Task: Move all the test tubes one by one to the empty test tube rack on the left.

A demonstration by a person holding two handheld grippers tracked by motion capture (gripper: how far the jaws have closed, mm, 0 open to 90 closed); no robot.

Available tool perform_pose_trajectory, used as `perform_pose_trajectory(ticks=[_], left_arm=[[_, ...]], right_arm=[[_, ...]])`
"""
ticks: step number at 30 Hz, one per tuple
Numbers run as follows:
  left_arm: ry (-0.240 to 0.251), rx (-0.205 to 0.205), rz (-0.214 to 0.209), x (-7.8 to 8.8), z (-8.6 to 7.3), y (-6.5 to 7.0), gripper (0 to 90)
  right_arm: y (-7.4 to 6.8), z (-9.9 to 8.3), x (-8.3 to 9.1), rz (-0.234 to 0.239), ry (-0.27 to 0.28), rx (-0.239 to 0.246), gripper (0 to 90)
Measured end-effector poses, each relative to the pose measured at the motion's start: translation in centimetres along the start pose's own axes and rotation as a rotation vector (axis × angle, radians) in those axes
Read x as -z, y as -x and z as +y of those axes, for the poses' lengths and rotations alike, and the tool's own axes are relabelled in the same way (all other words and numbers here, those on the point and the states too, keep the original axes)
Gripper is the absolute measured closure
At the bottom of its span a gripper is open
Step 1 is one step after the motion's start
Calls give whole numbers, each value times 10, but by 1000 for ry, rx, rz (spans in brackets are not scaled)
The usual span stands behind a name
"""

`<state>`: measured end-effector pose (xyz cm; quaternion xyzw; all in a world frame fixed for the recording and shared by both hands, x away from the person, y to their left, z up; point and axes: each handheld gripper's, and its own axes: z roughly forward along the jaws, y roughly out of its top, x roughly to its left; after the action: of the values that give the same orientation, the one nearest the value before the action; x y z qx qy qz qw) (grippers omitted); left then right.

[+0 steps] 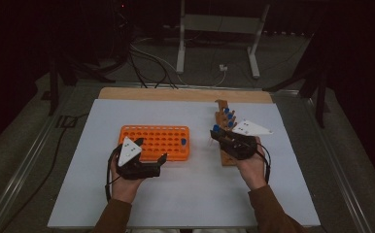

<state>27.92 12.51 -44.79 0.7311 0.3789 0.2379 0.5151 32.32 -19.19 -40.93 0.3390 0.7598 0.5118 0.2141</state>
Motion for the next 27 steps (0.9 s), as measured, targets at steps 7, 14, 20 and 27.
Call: perform_pose_trajectory(ticks=[7,14,20,27], left_arm=[[-3,-27,-61,-18,12,18,55],[-11,-45,-94,-35,18,33,87],[-7,-53,-141,-44,18,40,297],[-13,-68,-188,-50,18,43,585]], right_arm=[[-14,2,-4,43,-28,13,773],[-21,2,-10,88,-41,1,773],[-30,4,-14,121,-40,9,773],[-38,7,-18,163,-39,1,773]])
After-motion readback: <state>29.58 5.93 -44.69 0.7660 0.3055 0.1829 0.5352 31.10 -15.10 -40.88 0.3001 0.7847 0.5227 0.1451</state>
